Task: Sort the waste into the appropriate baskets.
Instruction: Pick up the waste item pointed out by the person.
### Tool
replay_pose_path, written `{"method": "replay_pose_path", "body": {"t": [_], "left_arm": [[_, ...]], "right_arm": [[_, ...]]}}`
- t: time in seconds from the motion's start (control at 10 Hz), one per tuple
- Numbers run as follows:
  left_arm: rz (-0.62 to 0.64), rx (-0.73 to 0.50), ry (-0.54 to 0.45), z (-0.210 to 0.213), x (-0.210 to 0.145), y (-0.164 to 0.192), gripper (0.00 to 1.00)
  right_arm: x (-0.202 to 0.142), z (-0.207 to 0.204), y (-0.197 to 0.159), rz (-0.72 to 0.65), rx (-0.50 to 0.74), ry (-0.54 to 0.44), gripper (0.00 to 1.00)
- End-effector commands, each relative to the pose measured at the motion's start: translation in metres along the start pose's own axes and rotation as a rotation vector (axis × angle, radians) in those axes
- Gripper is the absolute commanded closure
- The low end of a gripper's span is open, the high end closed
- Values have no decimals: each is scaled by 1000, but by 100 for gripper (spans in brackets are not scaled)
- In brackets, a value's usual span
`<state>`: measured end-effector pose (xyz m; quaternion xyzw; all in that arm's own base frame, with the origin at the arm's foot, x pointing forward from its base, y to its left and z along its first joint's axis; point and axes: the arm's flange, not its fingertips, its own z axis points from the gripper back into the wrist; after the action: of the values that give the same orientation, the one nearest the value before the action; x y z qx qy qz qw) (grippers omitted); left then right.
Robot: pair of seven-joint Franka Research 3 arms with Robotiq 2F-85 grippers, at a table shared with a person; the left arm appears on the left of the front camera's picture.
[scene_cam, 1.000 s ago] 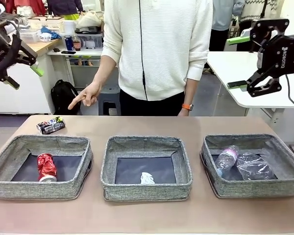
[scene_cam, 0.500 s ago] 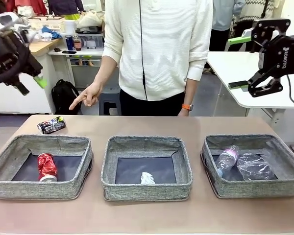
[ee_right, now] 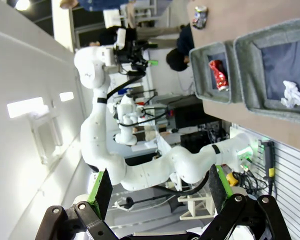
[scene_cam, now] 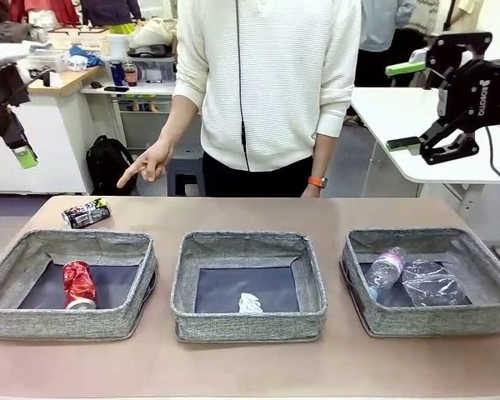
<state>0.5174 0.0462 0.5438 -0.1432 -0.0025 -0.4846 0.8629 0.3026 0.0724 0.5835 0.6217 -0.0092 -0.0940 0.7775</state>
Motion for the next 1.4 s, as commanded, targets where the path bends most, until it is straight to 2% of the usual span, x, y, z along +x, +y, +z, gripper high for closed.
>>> {"method": "replay_pose_path", "body": {"t": [0.0,0.1,0.2,0.3,0.4,0.8,1.0,1.3], "left_arm": [[167,-28,-42,-5,3,-3,0],[0,0,0,0,0,0,0],[-57,114,-187,-8,0,27,0],[-40,163,-226,-20,-3,49,0],[-62,123,-171,-35,-2,63,0],[-90,184,-219,-80,9,102,0],[-19,127,-172,-111,19,139,0],[23,106,-96,-138,29,158,0]], "right_arm": [[2,2,0,21,-7,8,0],[2,2,0,21,-7,8,0],[2,2,0,21,-7,8,0],[2,2,0,21,-7,8,0],[2,2,0,21,-7,8,0],[2,2,0,21,-7,8,0],[2,2,0,21,-7,8,0],[2,2,0,21,-7,8,0]]}}
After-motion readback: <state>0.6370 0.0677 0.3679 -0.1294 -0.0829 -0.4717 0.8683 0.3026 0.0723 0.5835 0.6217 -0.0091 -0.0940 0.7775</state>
